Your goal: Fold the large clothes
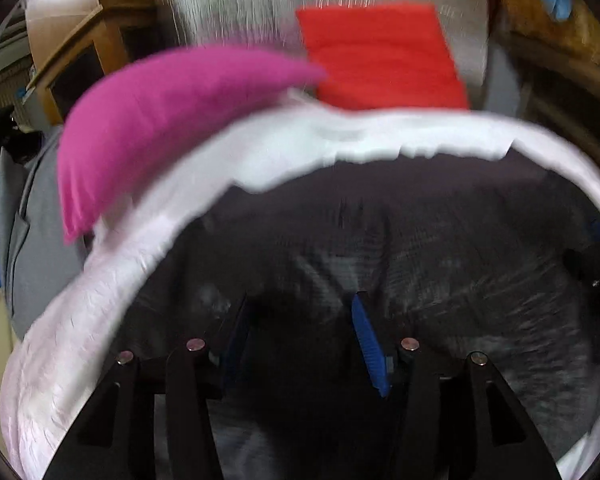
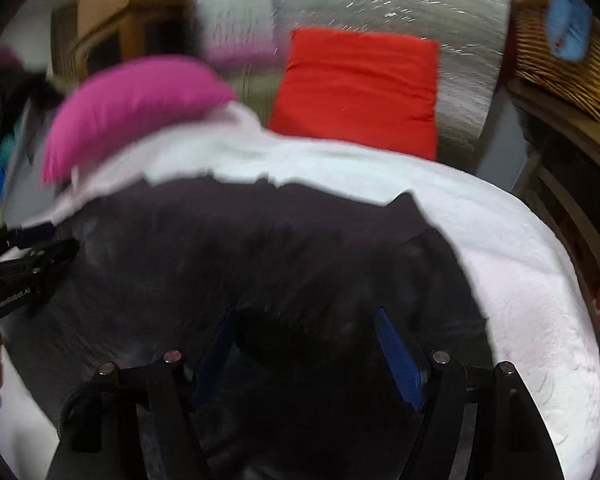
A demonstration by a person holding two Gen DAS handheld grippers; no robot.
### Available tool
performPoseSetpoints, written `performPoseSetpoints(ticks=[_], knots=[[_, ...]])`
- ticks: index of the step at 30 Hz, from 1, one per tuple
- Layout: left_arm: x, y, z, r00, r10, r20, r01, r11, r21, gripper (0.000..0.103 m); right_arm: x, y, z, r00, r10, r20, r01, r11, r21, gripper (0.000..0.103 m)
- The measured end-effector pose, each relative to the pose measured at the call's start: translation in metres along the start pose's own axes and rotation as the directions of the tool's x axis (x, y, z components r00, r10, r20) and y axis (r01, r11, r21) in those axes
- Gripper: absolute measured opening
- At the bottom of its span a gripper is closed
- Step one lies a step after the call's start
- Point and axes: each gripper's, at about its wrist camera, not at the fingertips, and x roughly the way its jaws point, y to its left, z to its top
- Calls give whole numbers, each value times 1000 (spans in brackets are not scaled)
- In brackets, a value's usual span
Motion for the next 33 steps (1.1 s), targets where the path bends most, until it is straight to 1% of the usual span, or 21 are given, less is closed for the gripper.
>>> performPoseSetpoints(ticks=[1,2,3,5,7,9,11,13,14,16,19,20,22,23,24,25,27,30,31,33], knots=[[7,-1,-3,1000,11,-25,-11,1000,-1,54,10,-1,-1,1000,-17,-24,18,1000,11,75],[16,2,-3,999,12,-43,-14,999,-29,55,17,-4,-1,999,-16,-40,18,999,29,76],[20,3,-2,998,18,-54,-21,999,-39,56,22,-6,0,999,-24,-47,25,999,35,79],[26,4,1,997,25,-66,-28,999,-41,57,28,-9,0,998,-45,-49,47,998,38,82],[33,5,2,997,32,-73,-36,998,-53,58,39,-16,0,997,-43,-62,49,995,88,85],[36,3,3,996,53,-78,-57,997,-52,58,39,-17,1,996,-46,-72,54,992,111,86],[34,2,6,995,56,-82,-61,997,-55,58,36,-21,4,996,-32,-84,43,991,128,86],[21,8,9,996,36,-81,-42,996,-80,57,22,-29,9,996,-13,-84,27,985,169,86],[13,14,6,997,36,-74,-43,995,-93,57,18,-34,12,997,-11,-71,24,982,187,86],[-12,21,2,999,38,-21,-41,992,-121,57,-10,-35,13,1000,6,-2,-5,976,220,87],[-40,23,-10,999,35,33,-30,992,-124,57,-48,-23,12,996,43,80,-59,975,216,87],[-47,24,-14,999,30,43,-25,991,-129,57,-59,-15,8,994,50,97,-70,976,209,87],[-58,24,-30,997,46,68,-37,990,-138,57,-66,-2,-2,992,73,106,-92,978,189,87],[-57,26,-36,996,62,70,-52,990,-134,57,-66,7,-11,992,74,101,-91,979,180,87],[-53,24,-42,996,74,56,-66,990,-128,57,-64,14,-19,993,71,89,-85,982,166,87],[-47,21,-48,997,69,29,-65,991,-120,57,-58,20,-27,996,63,67,-72,987,145,87],[-36,19,-57,998,62,10,-61,992,-109,58,-37,30,-45,999,37,9,-38,992,120,87],[-30,15,-63,997,70,17,-68,994,-87,58,-30,32,-51,1000,-3,7,2,996,89,88],[-30,15,-61,998,67,13,-66,993,-93,58,-27,32,-49,1000,-14,-2,14,997,82,89],[-38,19,-58,999,49,-4,-49,993,-112,58,-27,27,-47,1000,-9,-21,11,995,101,89]])
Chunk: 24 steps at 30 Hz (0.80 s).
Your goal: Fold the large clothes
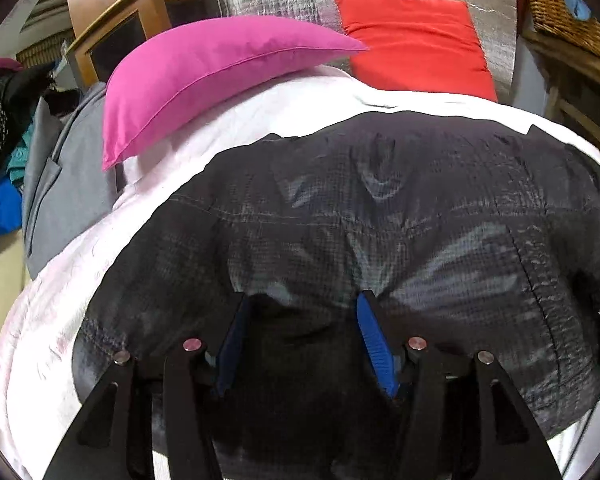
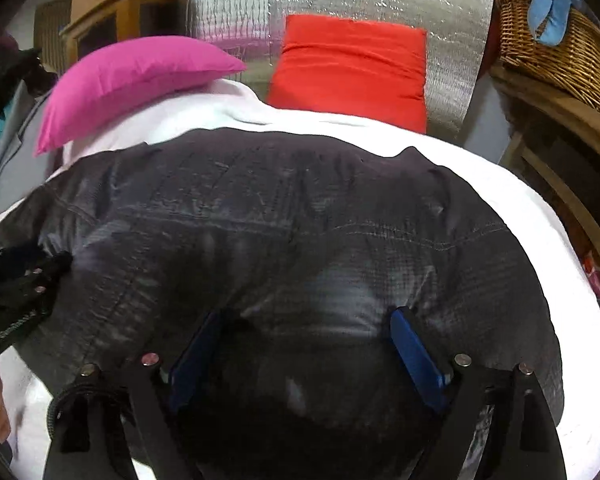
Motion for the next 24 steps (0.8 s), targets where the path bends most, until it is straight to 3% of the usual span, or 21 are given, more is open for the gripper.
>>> performPoseSetpoints(ticks=[2,7,12,24], knots=[[-11,7,3,1000,-7,0,7,1000,-15,58,-11,-6,4,1000,1,-4,-1,1000,24,87],[-47,42,-7,995,66,76,-59,995,-86,58,-52,-16,-5,996,-12,90,9,999,39,88],[-20,69,-20,996,82,-27,-85,987,-138,58,-44,-42,-24,997,-72,33,68,993,93,88],[-10,69,-21,995,90,-47,-95,989,-118,58,-26,-64,-34,999,-50,-4,50,991,126,91]])
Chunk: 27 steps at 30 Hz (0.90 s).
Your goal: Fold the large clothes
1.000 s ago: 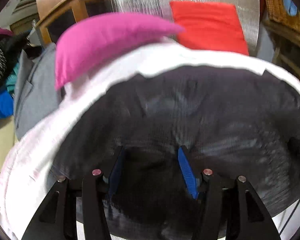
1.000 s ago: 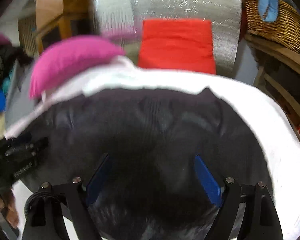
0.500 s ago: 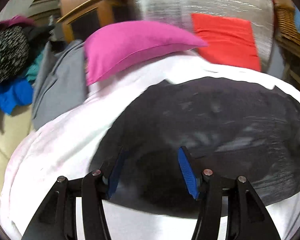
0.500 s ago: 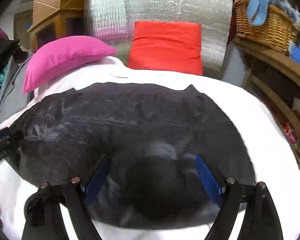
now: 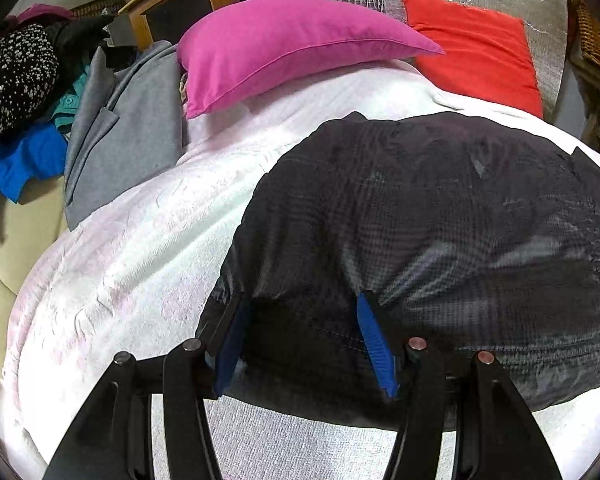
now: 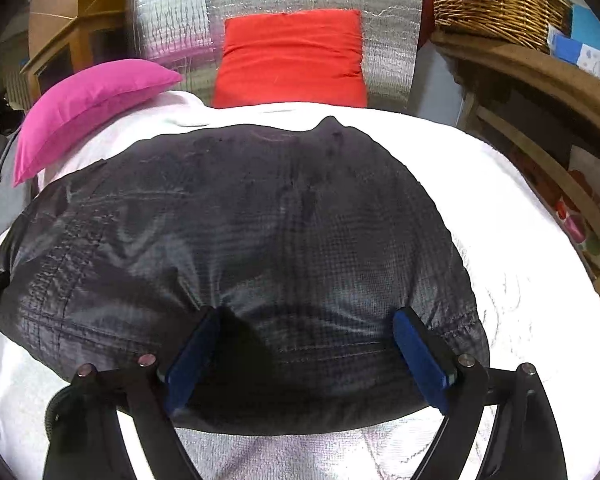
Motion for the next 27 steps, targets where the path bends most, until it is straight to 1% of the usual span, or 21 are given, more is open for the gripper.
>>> performPoseSetpoints(ticks=[12,18,22,25,26,27], knots=[[3,1,-2,1000,-3,3,2,1000,3,59,4,0,1,1000,11,-23,-11,1000,3,93],[3,0,-4,1000,0,10,0,1000,10,60,7,-2,1,1000,21,-22,-20,1000,11,94],[3,0,-3,1000,-4,1,4,1000,7,60,8,-3,3,999,29,-32,-29,999,16,94],[-7,2,3,1000,1,-2,-1,1000,14,60,4,-2,12,997,31,-76,-30,999,10,94],[-12,3,8,1000,5,5,-5,1000,20,60,-1,-2,18,996,35,-83,-35,999,0,94],[-18,3,13,1000,4,19,-5,1000,22,60,-7,-3,24,996,48,-72,-48,999,-3,94]])
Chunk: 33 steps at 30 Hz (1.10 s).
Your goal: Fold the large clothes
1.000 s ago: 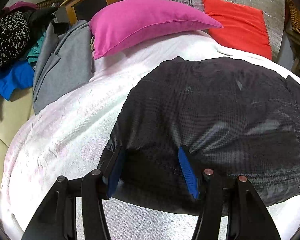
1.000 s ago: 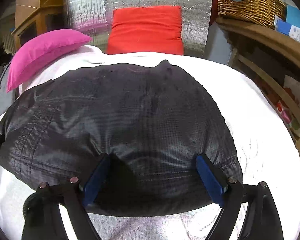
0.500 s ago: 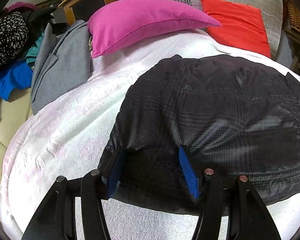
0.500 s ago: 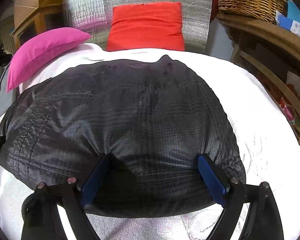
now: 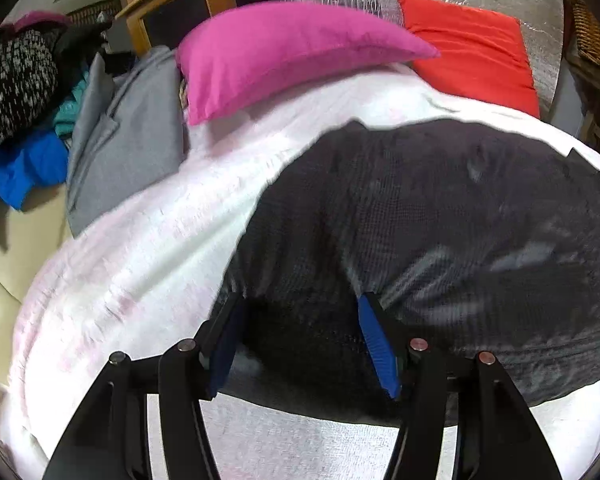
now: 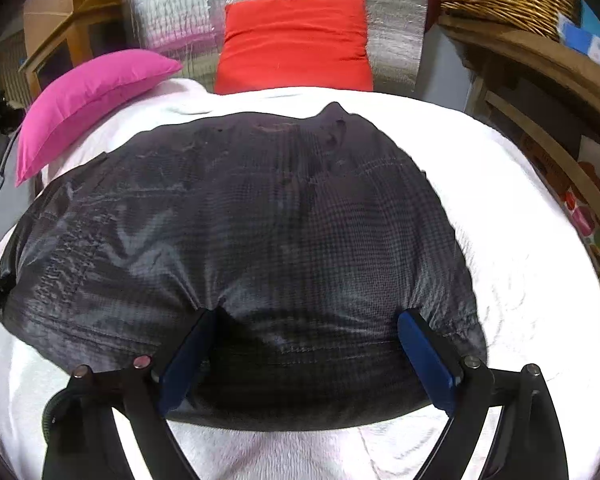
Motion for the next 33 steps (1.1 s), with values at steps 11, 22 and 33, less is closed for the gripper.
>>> performPoseSetpoints(ticks=[11,22,33], knots=[[16,-68,83,992,-130,0,130,989,65,65,38,6,112,997,67,29,-69,994,82,94],[89,-117,82,991,-62,-116,76,990,117,76,119,20,105,997,8,-77,-4,999,54,98],[15,-117,64,989,-148,8,146,980,132,76,41,44,86,993,79,86,-81,996,26,97]])
